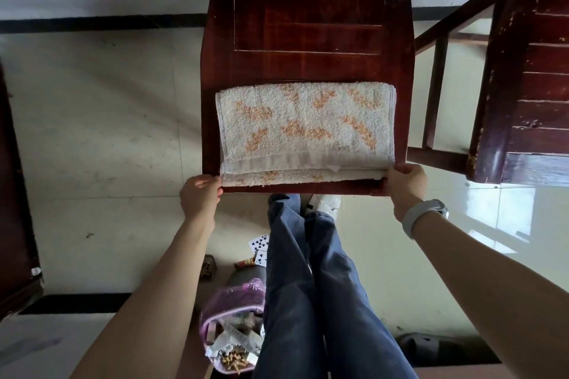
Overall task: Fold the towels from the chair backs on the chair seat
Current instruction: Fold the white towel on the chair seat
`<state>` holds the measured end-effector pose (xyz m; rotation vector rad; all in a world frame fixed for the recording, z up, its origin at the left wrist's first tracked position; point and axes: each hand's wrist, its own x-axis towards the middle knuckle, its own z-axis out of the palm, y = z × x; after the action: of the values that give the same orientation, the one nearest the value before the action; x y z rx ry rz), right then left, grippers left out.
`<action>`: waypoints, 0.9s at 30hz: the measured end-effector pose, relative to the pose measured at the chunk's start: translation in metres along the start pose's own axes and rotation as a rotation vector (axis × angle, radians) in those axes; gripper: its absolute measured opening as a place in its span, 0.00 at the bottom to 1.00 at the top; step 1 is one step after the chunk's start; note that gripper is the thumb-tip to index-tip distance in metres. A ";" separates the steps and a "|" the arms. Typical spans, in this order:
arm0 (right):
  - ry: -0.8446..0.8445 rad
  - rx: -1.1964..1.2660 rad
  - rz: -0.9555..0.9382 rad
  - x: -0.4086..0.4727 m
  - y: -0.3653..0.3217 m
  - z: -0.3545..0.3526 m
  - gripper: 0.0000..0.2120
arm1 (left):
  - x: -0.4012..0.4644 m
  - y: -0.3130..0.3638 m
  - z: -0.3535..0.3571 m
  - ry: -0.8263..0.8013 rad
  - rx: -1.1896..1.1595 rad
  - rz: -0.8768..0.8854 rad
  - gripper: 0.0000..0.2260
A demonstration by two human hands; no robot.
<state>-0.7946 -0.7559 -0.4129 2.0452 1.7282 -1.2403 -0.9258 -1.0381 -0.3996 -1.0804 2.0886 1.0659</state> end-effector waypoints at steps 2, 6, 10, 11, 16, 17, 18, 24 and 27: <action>-0.018 -0.041 -0.044 0.000 -0.003 -0.004 0.06 | 0.000 0.005 -0.002 0.012 0.105 0.093 0.08; -0.071 -0.107 -0.138 0.000 -0.012 -0.009 0.16 | -0.006 0.018 0.001 -0.031 0.202 0.217 0.05; -0.079 -0.153 -0.185 0.001 -0.021 -0.007 0.13 | -0.011 0.025 0.014 -0.082 0.283 0.300 0.10; -0.066 -0.183 -0.208 -0.001 -0.023 -0.006 0.13 | -0.013 0.027 0.015 -0.078 0.292 0.322 0.11; 0.007 -0.218 -0.264 -0.009 -0.031 -0.004 0.13 | -0.016 0.034 0.019 -0.031 0.340 0.349 0.13; -0.005 -0.194 -0.240 -0.010 -0.031 -0.003 0.13 | -0.016 0.035 0.019 -0.035 0.334 0.325 0.12; -0.027 -0.171 -0.211 -0.011 -0.031 -0.002 0.13 | -0.015 0.036 0.020 -0.056 0.305 0.286 0.11; -0.115 0.040 -0.039 -0.012 -0.032 -0.002 0.11 | -0.018 0.045 0.018 -0.162 0.097 0.103 0.08; -0.091 0.121 -0.113 -0.016 -0.040 -0.012 0.07 | -0.023 0.052 0.008 -0.148 -0.001 0.182 0.03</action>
<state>-0.8240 -0.7482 -0.3799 1.9446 1.7894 -1.4816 -0.9567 -1.0036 -0.3657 -0.7970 2.0971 1.1951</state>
